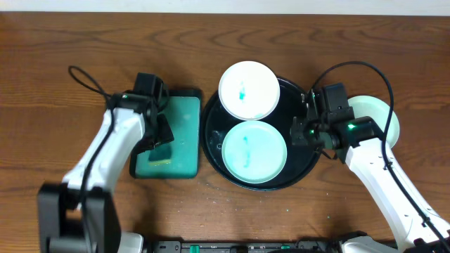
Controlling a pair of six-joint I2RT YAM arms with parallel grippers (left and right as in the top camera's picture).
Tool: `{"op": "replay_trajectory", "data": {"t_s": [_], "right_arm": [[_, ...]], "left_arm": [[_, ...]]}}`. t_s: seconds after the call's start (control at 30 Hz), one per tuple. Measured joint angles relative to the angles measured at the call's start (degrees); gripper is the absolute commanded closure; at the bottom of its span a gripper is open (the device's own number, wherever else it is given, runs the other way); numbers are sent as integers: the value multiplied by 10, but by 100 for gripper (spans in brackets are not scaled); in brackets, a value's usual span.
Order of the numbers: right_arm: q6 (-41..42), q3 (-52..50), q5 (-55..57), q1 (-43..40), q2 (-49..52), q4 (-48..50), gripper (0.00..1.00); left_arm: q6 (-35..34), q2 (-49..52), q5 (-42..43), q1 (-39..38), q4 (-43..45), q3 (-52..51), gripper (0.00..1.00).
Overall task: Clean dirty plates on tray and stack at the side
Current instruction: 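Grip the rim of the front plate with the right gripper, then pick up the sponge with the left gripper and bring it to the plate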
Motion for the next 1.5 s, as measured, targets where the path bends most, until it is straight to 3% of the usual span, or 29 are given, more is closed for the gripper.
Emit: {"op": "replay_trajectory", "data": {"t_s": [0.2, 0.27, 0.67, 0.77, 0.87, 1.03, 1.07, 1.17, 1.27, 1.4, 1.5], "right_arm": [[0, 0, -1, 0, 1, -20, 73], [0, 0, -1, 0, 1, -20, 73], [46, -18, 58, 0, 1, -1, 74], [54, -36, 73, 0, 7, 33, 68], [35, -57, 57, 0, 30, 69, 56], [-16, -68, -15, 0, 90, 102, 52], [-23, -68, -26, 0, 104, 107, 56], [-39, -68, -48, 0, 145, 120, 82], [-47, -70, -63, 0, 176, 130, 99], [-43, -69, -77, -1, 181, 137, 99], [-23, -69, -74, -1, 182, 136, 99]], "left_arm": [[12, 105, 36, 45, 61, 0, 74], [22, 114, 61, 51, 69, 3, 93], [44, 59, 96, 46, 9, 12, 93], [54, -1, 97, 25, 3, 12, 93], [60, -51, 97, -5, 0, 12, 93], [66, -86, 94, -54, -2, 12, 93], [66, -86, 92, -59, -2, 12, 93], [66, -86, 92, -69, -2, 12, 93], [64, -86, 92, -79, -2, 12, 93], [53, -86, 104, -108, 23, 12, 93], [26, -86, 126, -144, 89, 10, 93]]}}
